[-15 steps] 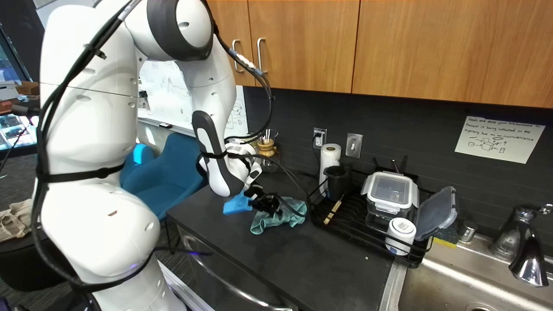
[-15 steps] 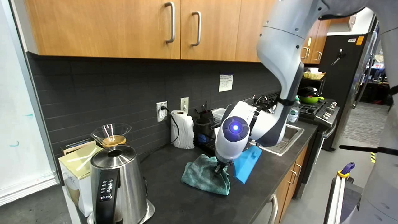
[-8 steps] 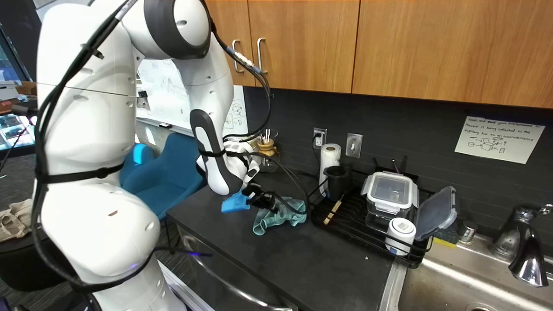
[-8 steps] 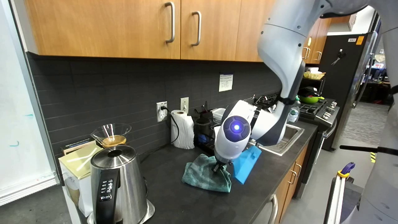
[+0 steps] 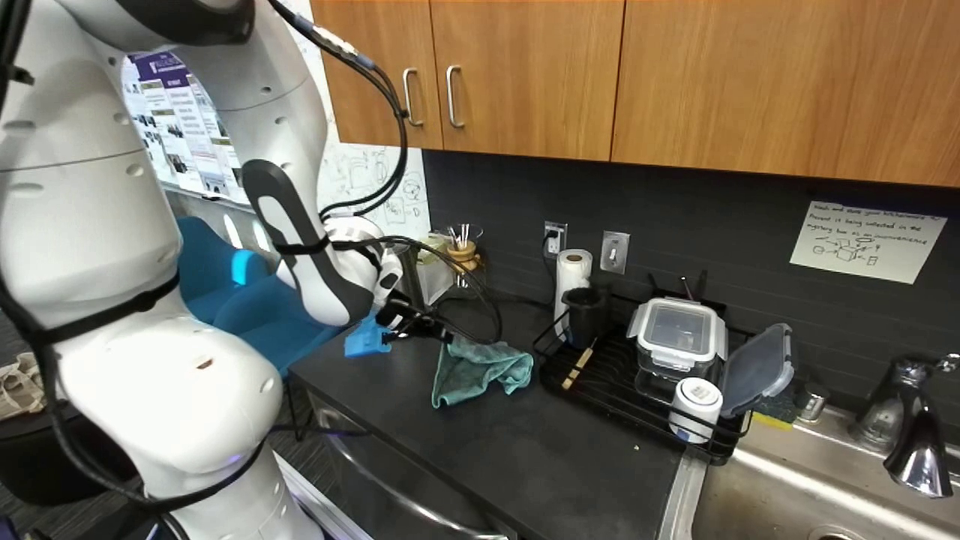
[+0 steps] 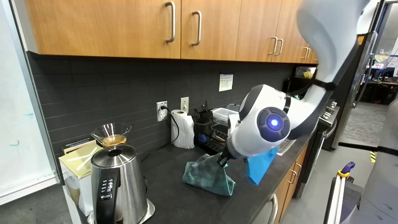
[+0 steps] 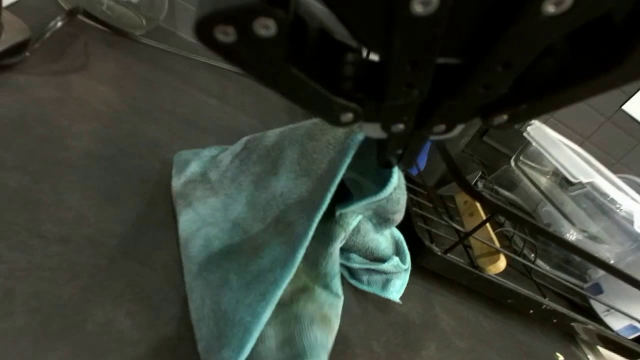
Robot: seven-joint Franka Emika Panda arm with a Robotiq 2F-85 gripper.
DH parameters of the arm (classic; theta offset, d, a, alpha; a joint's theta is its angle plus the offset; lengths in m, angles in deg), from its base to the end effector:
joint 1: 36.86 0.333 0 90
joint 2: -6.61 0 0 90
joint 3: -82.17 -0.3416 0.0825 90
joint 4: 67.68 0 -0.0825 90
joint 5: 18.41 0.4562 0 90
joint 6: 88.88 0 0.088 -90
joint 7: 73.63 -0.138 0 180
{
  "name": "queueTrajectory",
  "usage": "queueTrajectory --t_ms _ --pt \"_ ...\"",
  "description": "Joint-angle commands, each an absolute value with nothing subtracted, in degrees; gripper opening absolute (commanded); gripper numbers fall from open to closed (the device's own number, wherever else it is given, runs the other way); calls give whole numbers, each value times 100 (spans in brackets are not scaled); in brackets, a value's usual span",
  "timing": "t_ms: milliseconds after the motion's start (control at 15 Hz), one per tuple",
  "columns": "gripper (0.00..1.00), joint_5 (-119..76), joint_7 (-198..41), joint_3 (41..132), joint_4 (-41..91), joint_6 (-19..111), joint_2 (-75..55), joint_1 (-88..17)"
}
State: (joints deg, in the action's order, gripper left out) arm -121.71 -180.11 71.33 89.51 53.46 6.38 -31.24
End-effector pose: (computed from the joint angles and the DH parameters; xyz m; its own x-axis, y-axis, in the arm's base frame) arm 0.3885 0.1001 0.1355 0.8078 0.2404 0.5383 -0.0777 -0.8617 0.5014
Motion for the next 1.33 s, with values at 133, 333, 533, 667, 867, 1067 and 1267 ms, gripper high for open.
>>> queueTrajectory --t_ms 133,333,533,667,867,1067,1267 --pt "0 -11389 -17625 7048 9216 5024 1796 -2580" --pt "0 -11172 -17456 7114 9333 5126 2220 -2465" --pt "0 -11120 -17390 7162 9149 5151 2171 -2435" --pt "0 -11237 -17544 7222 9122 5292 2296 -2445" --pt "0 -11185 -17727 7372 9141 5711 2604 -2443" --pt "0 -11587 -18183 7534 9311 6163 3149 -2437" --pt "0 -12214 -18692 7811 9181 7211 3270 -2636"
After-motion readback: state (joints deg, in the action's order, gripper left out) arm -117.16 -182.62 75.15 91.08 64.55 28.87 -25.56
